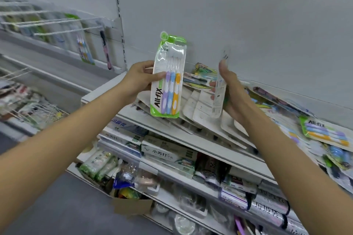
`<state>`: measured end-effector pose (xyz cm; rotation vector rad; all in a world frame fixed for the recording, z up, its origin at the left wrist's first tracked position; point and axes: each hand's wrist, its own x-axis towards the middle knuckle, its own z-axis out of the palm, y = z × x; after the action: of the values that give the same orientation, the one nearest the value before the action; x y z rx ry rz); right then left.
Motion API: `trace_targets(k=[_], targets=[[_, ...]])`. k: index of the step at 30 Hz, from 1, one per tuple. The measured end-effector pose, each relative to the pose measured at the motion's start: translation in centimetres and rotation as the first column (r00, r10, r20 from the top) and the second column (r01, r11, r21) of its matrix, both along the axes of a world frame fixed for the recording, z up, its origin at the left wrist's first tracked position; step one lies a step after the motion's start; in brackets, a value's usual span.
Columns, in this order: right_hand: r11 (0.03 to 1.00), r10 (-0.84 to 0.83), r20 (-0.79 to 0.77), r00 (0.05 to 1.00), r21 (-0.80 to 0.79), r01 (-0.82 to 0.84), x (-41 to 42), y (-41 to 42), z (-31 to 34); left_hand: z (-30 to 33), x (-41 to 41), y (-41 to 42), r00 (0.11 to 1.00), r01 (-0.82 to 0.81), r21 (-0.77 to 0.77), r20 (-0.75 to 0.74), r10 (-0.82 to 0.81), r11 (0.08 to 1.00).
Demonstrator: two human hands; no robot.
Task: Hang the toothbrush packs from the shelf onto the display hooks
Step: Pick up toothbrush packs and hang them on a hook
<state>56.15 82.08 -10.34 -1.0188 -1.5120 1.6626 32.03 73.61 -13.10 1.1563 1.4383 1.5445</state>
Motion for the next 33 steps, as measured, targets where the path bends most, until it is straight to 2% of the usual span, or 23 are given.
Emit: trace_targets(k=[3, 8, 10, 14, 19, 23, 33], targets=[[0.995, 0.094, -0.025, 0.995, -0.016, -0.094, -2.2, -0.7, 0.1, -0.7, -1.4, -2.6, 0.996, -0.085, -0.019, -0.002, 0.085, 0.996], [0.931, 0.337, -0.274, 0.901, -0.045, -0.362, -6.1, -2.0, -0.1, -2.3, -3.9, -6.5, 0.978, -0.205, -0.024, 0.023, 0.205, 0.979], [0.943, 0.311, -0.262, 0.914, -0.035, -0.331, -8.0, -2.7, -0.7, -2.8, -5.2, -8.0, 0.971, -0.236, -0.018, 0.042, 0.237, 0.972], [0.970, 0.242, -0.112, 0.964, 0.049, -0.238, -13.1, -5.0, -1.4, -3.3, -9.1, -11.2, 0.956, -0.285, -0.014, 0.070, 0.286, 0.958], [0.980, 0.097, -0.040, 0.995, 0.176, -0.088, -20.3, -8.0, -1.6, -3.5, -16.1, -14.8, 0.959, -0.278, -0.013, 0.054, 0.278, 0.961], [0.963, -0.034, -0.086, 0.996, 0.264, 0.055, -26.7, -11.0, -1.7, -3.3, -22.8, -18.0, 0.965, -0.260, -0.018, 0.038, 0.260, 0.965], [0.958, -0.050, -0.088, 0.995, 0.279, 0.072, -39.1, -17.5, -3.9, -4.1, -35.1, -24.6, 0.961, -0.273, -0.029, 0.033, 0.274, 0.961]])
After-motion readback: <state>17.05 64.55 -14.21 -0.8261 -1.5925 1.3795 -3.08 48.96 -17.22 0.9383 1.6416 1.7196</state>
